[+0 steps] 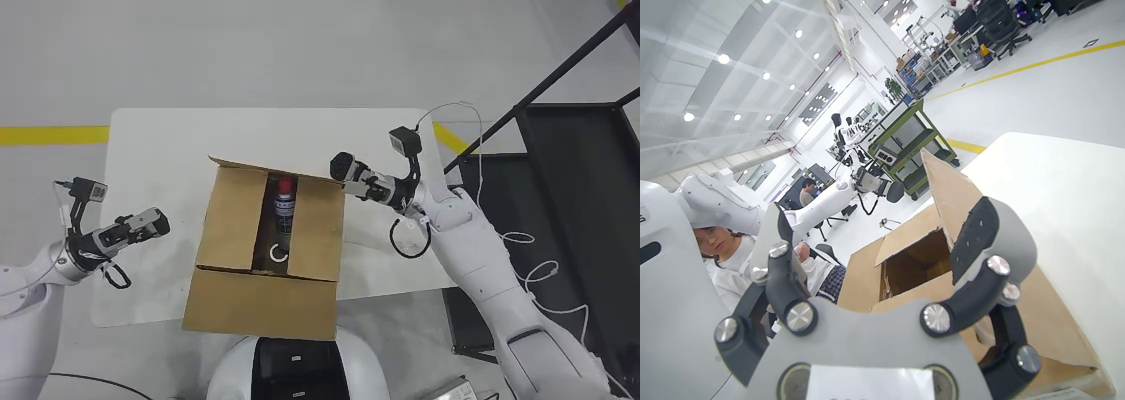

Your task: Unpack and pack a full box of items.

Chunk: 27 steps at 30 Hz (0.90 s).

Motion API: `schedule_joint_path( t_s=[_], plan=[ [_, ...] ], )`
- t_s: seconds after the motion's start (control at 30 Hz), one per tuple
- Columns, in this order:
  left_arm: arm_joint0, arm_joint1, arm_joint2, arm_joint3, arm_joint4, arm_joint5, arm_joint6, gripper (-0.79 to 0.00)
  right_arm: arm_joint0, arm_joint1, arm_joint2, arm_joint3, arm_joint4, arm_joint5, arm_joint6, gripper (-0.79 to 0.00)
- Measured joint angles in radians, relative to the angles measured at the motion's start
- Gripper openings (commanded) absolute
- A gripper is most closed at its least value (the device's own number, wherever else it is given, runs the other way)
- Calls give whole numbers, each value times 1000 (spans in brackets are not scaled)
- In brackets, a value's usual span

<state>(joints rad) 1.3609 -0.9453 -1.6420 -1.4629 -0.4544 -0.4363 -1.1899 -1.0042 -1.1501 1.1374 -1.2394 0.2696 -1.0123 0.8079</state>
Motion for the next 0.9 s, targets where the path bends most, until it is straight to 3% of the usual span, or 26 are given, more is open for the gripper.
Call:
schedule_joint_path(
  t_s=[0.67, 0.9],
  plan=[
    [13, 10, -30, -19, -90, 11, -36, 0, -42, 69, -91, -32, -130, 132, 104, 0],
    [-14, 7, 25, -40, -86, 14, -58, 0, -37, 70, -103, -39, -238, 200, 80, 0]
  ],
)
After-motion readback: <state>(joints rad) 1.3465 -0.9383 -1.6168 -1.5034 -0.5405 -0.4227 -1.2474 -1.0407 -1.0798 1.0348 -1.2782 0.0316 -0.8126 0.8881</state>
